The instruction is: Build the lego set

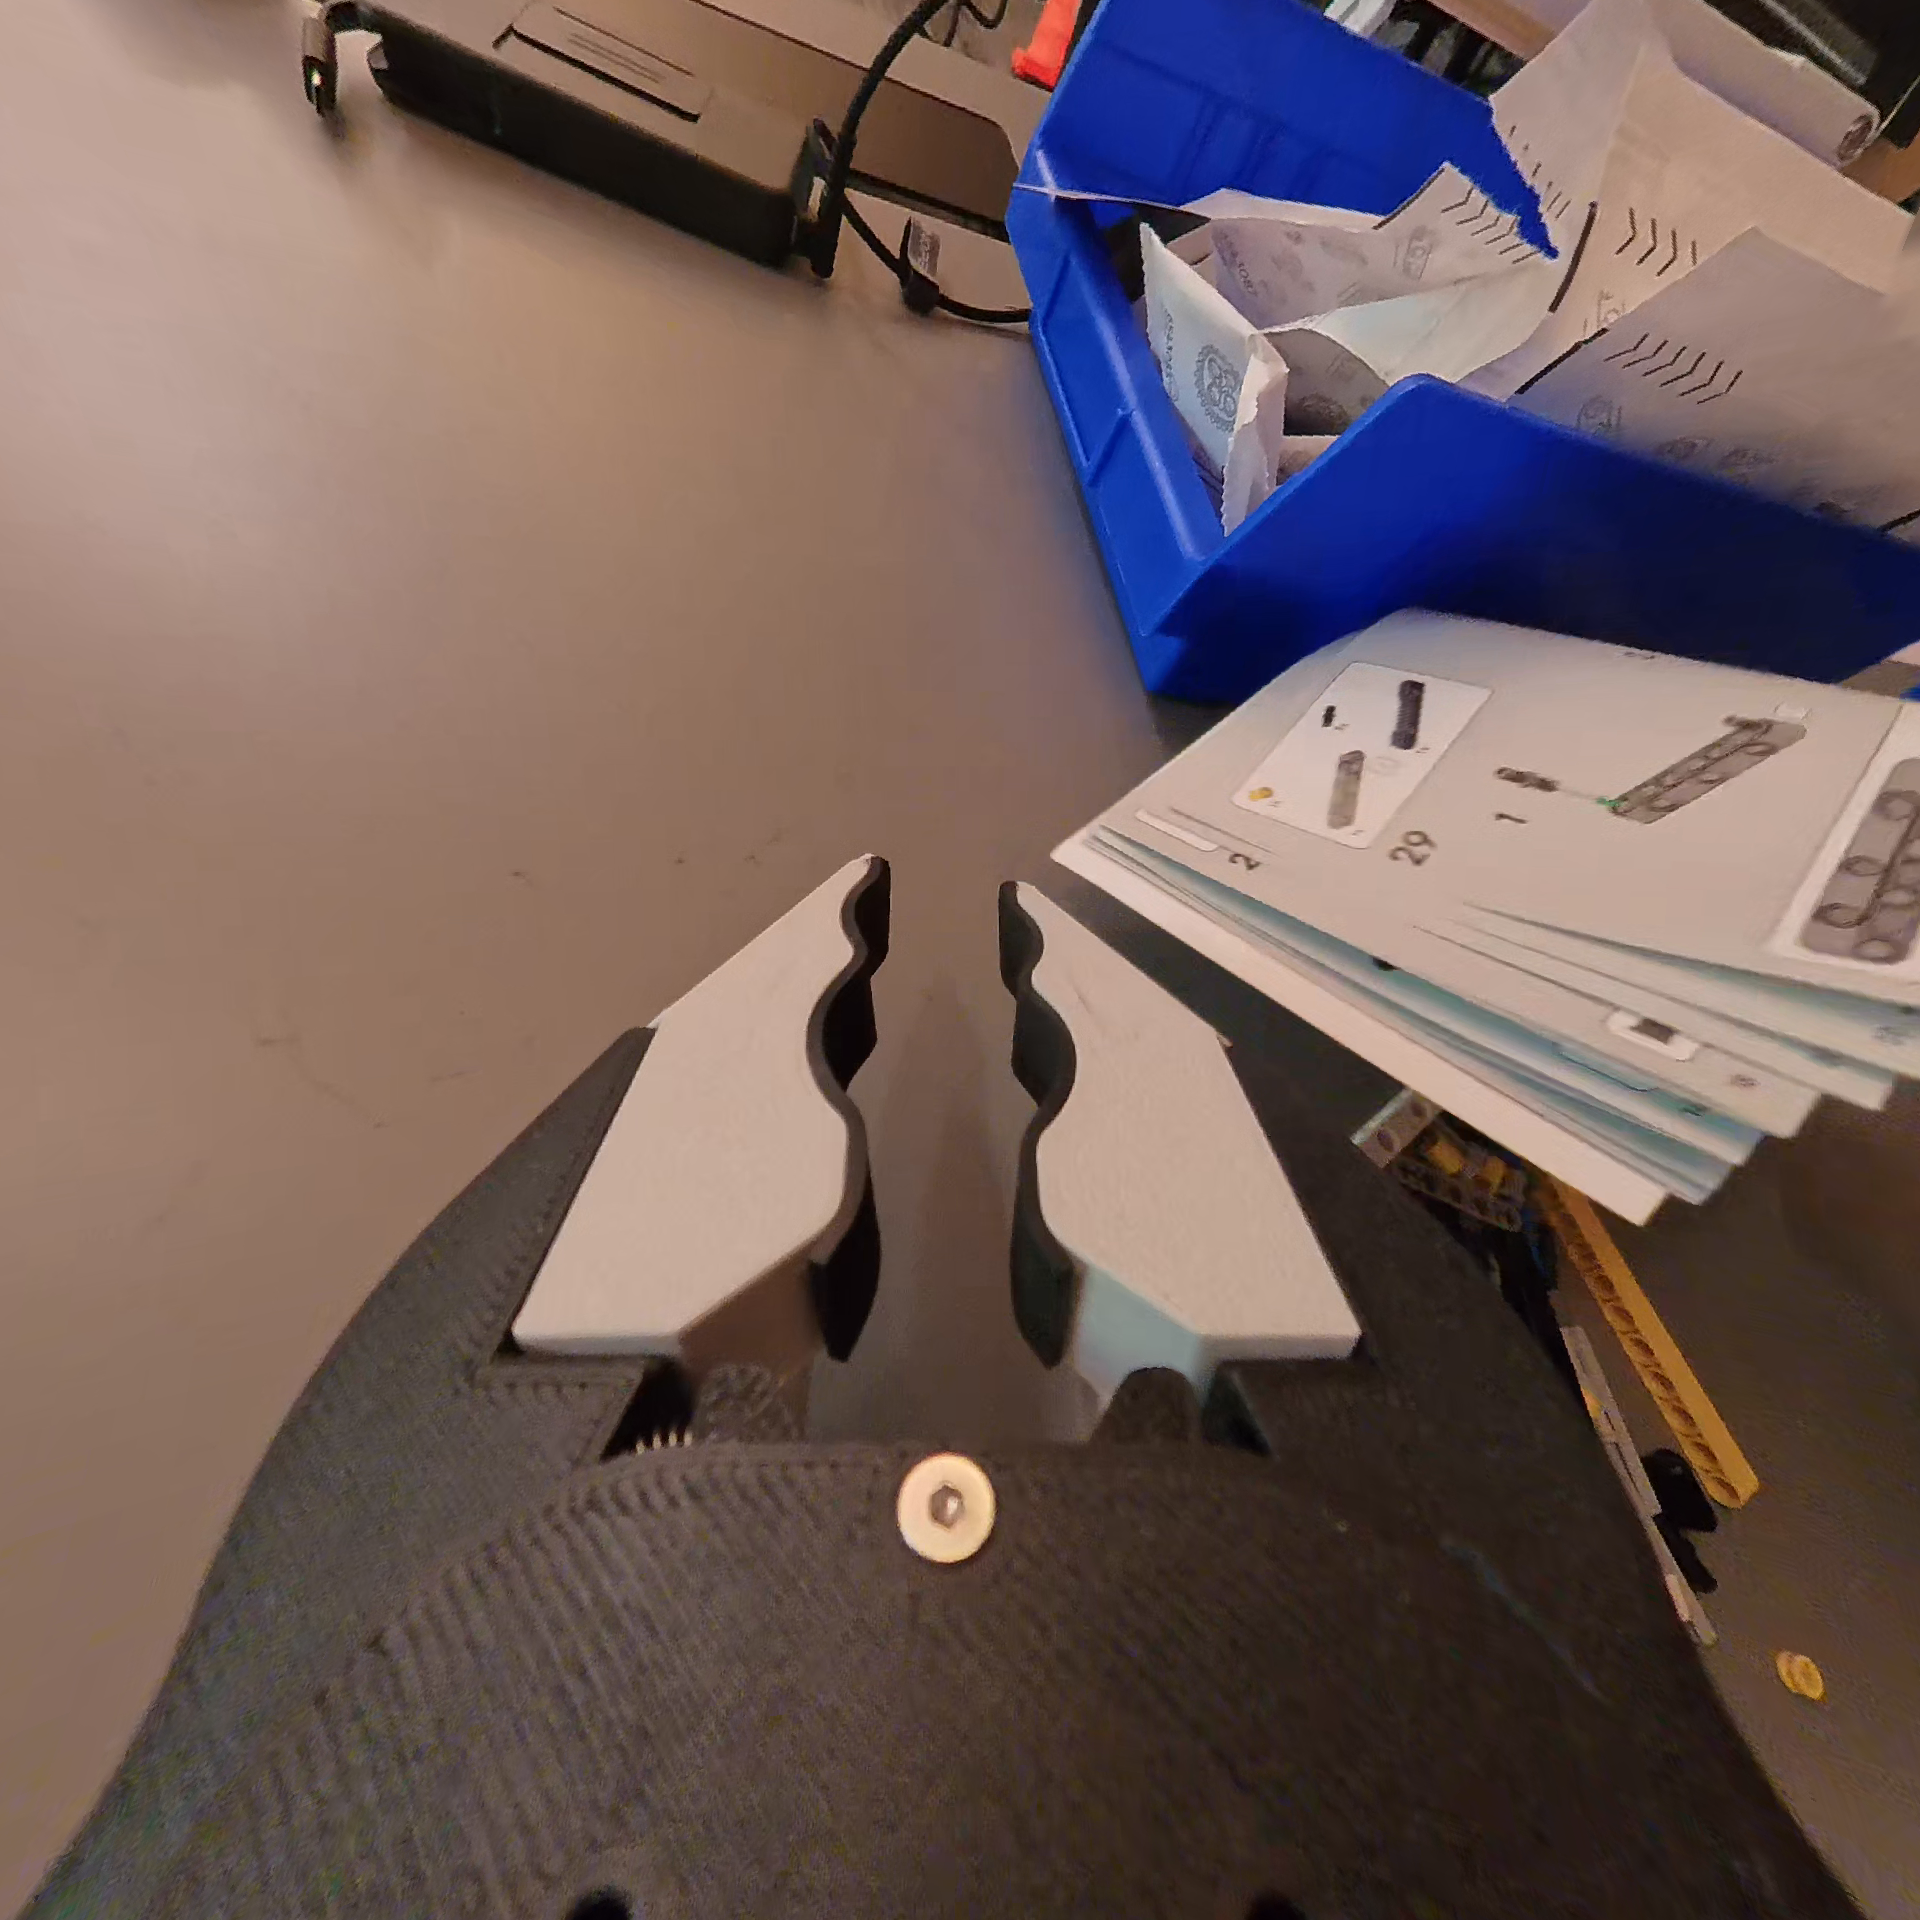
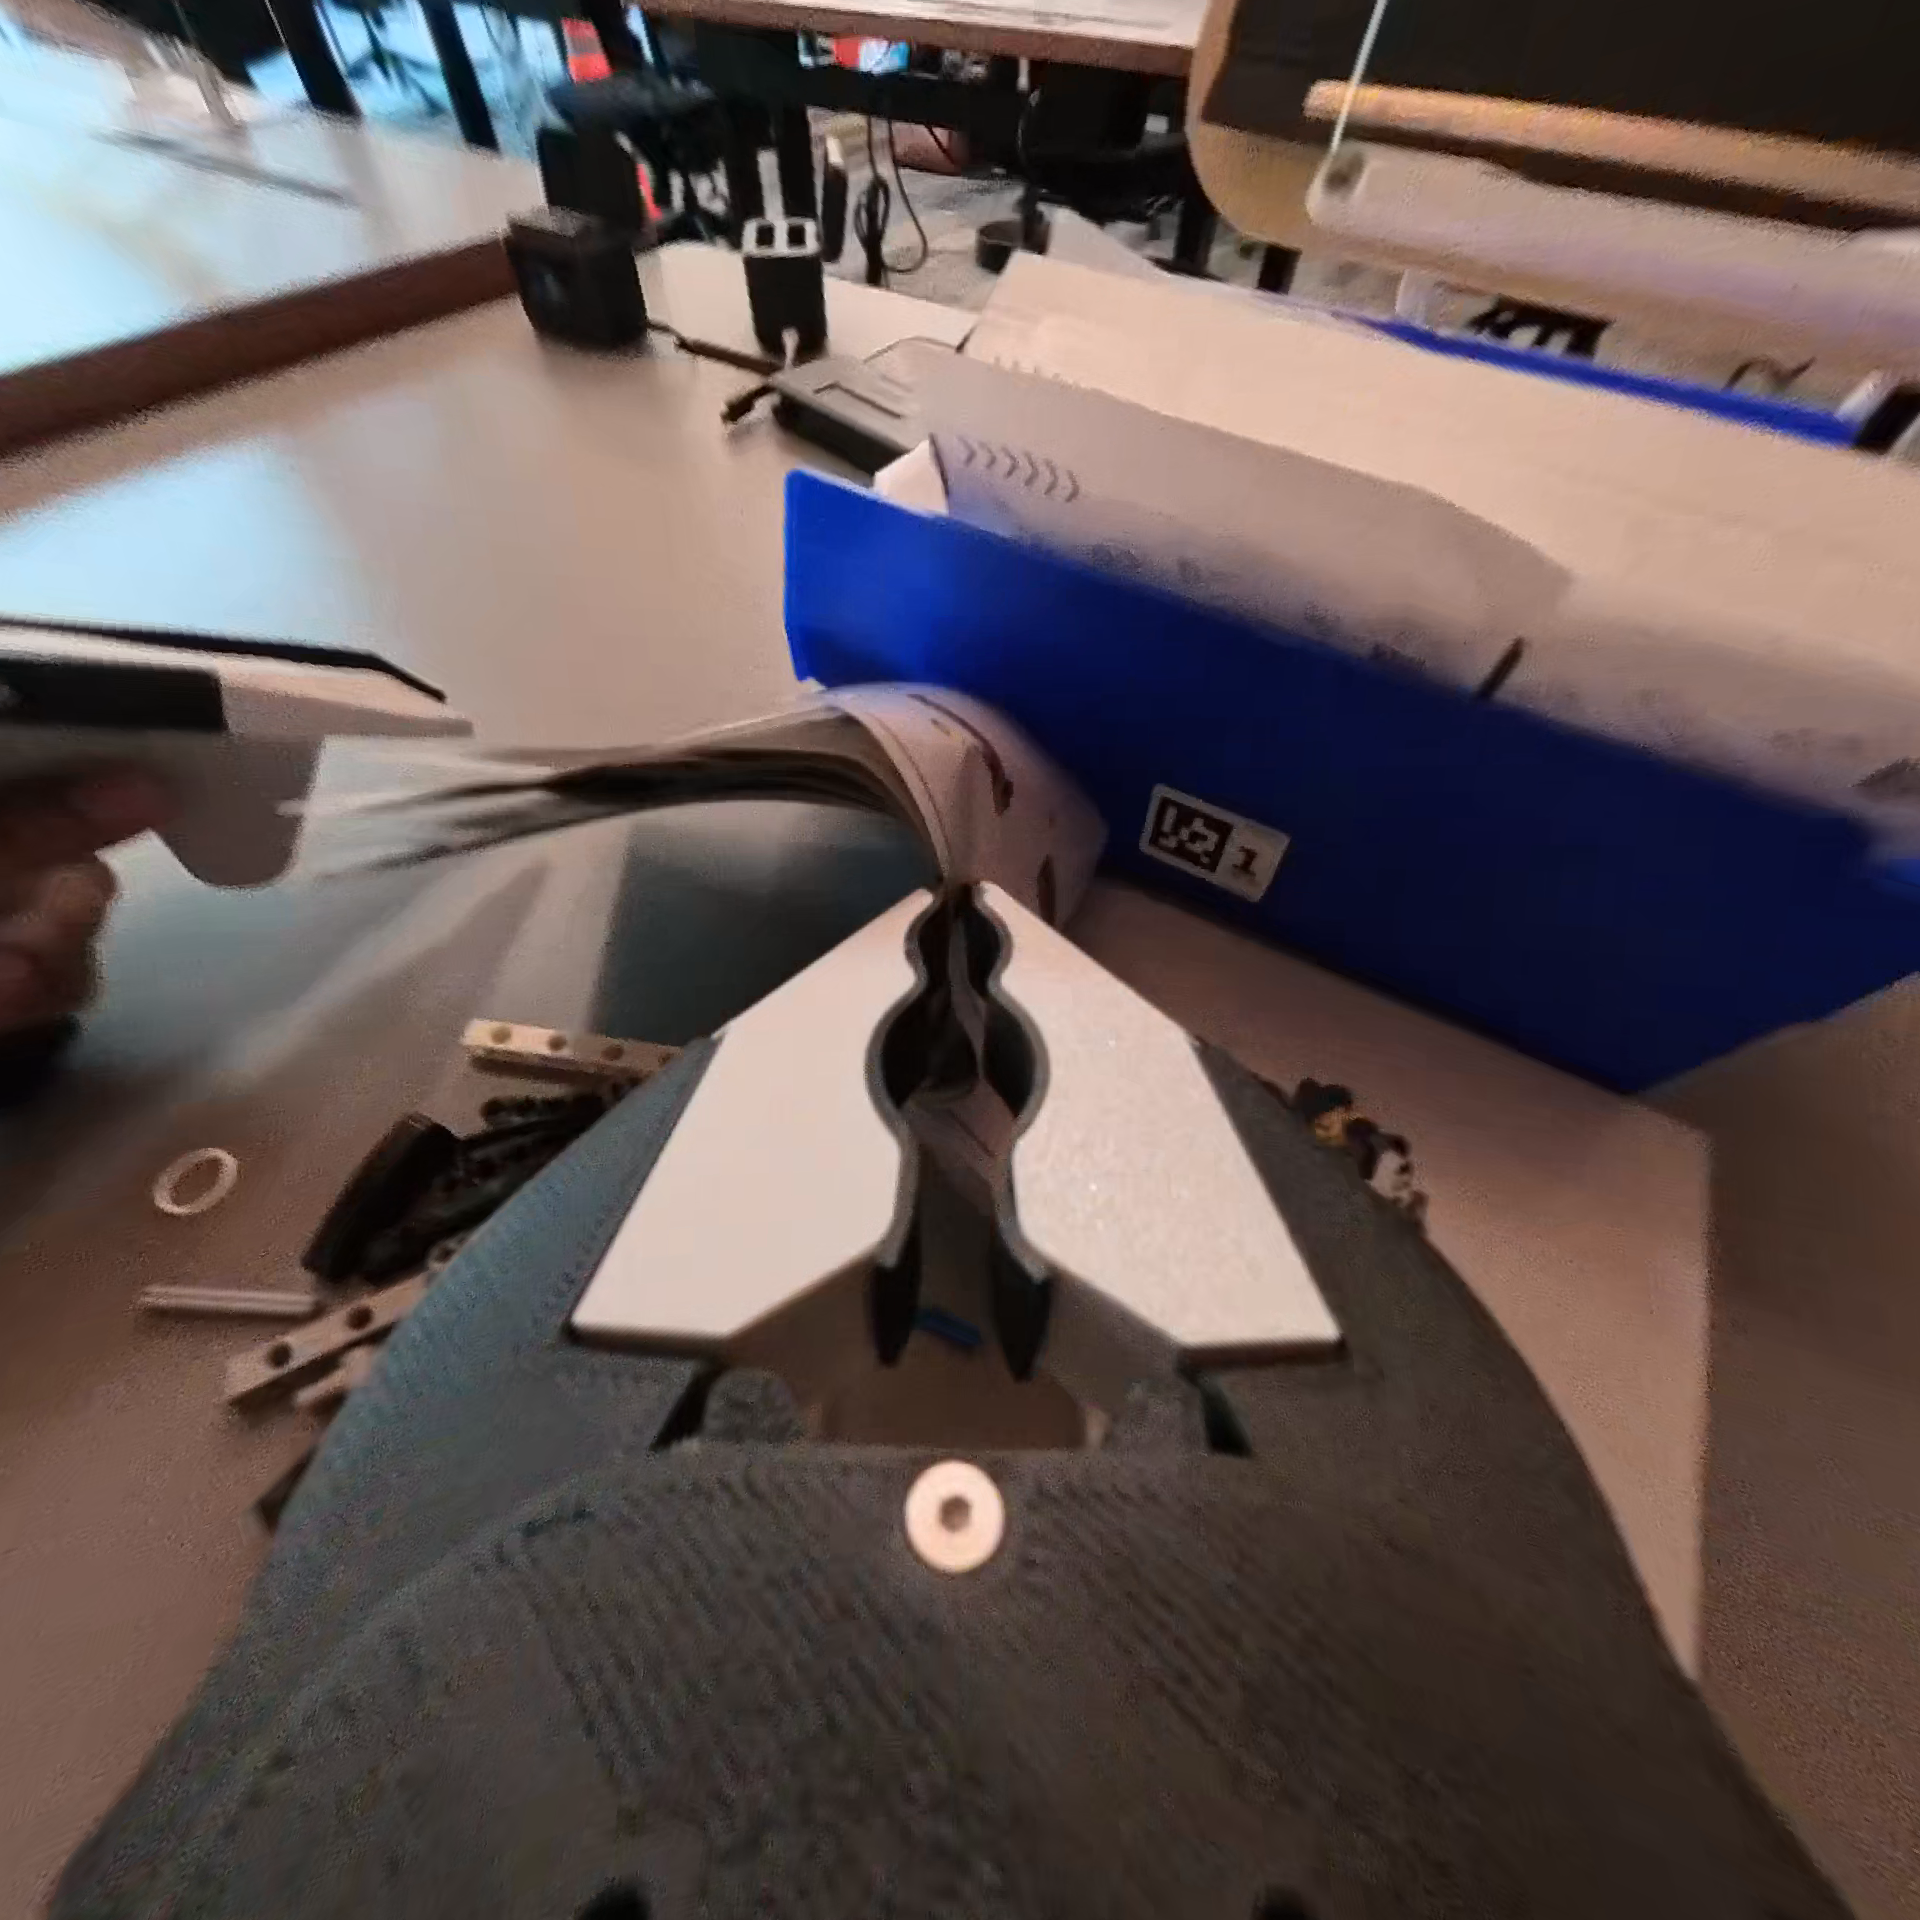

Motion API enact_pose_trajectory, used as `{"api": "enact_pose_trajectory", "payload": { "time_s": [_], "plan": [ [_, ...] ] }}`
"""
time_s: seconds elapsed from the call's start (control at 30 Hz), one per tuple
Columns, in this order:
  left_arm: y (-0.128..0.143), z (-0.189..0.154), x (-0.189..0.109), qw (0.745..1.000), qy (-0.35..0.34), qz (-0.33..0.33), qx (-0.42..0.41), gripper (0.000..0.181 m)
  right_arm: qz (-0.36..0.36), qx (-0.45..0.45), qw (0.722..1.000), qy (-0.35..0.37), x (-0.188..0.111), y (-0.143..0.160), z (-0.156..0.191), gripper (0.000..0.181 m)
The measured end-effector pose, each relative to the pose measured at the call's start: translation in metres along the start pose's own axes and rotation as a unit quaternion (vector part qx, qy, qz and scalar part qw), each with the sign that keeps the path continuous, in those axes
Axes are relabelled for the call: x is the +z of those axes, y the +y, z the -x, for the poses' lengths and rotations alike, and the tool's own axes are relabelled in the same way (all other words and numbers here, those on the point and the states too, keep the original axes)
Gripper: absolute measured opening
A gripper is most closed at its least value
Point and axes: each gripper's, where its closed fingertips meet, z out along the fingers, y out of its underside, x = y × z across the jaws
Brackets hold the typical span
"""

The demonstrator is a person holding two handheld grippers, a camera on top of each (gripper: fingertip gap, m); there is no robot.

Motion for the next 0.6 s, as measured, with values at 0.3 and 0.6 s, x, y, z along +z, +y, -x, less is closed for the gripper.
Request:
{"api": "enact_pose_trajectory", "payload": {
  "time_s": [0.3,0.6],
  "plan": [
    [0.002,-0.005,0.001,1.000,0.006,0.004,0.011,0.020,0.005,0.010,1.000,-0.027,0.001,0.004,0.004,0.003],
    [0.001,-0.005,0.001,1.000,0.007,0.003,0.009,0.020,0.082,-0.085,0.993,-0.025,0.013,0.032,0.030,0.009]
  ]
}}
